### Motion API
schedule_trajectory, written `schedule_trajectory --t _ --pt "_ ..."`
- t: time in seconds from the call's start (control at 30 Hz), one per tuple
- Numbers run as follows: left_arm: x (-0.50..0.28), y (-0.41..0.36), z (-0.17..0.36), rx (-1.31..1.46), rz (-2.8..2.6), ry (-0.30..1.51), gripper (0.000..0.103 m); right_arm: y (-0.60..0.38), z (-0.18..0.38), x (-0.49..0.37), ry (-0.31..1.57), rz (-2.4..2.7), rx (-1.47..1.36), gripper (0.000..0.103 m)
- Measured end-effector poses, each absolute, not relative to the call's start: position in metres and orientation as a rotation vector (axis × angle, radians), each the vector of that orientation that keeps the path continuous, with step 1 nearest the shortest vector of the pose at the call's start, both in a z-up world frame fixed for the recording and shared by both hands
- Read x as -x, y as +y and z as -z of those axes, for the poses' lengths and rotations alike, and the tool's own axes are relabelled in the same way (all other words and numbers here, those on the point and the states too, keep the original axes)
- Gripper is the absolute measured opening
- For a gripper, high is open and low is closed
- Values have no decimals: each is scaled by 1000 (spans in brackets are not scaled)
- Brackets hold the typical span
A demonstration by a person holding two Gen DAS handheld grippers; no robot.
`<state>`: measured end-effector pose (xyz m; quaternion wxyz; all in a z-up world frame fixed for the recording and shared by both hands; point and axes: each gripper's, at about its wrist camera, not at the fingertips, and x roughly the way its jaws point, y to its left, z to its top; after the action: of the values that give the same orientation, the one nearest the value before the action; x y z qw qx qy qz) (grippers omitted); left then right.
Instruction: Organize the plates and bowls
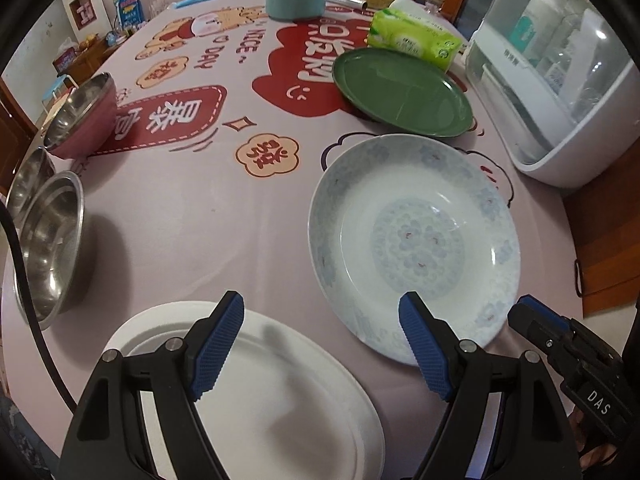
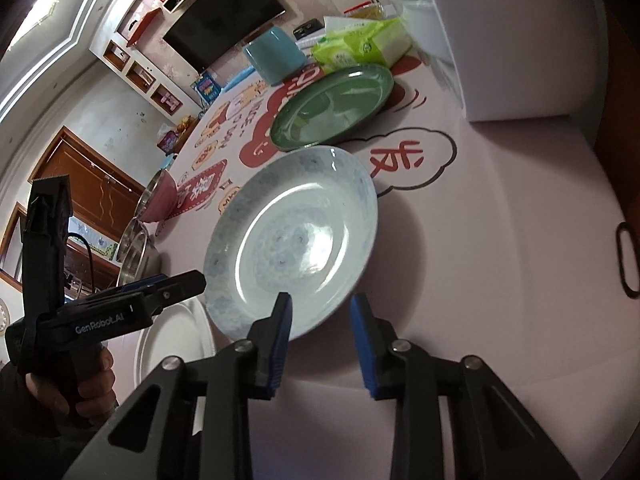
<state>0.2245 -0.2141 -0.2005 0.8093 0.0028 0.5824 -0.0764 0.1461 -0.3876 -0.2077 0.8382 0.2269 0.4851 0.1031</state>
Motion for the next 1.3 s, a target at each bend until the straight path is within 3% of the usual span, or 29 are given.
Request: schedule_trajectory --t 0.23,0.47,0.9,1.3 --pt "-235 -217 211 -17 150 1245 71 -391 216 -153 1026 -217 -472 23" --pt "-245 -222 219 -36 146 1258 50 -395 221 -156 1027 -217 -473 18" --pt "-254 -231 231 -49 160 1293 25 -399 226 -159 1018 -239 -490 18" --pt "-254 -233 233 -81 192 1286 25 -395 223 -161 1030 -248 -439 18"
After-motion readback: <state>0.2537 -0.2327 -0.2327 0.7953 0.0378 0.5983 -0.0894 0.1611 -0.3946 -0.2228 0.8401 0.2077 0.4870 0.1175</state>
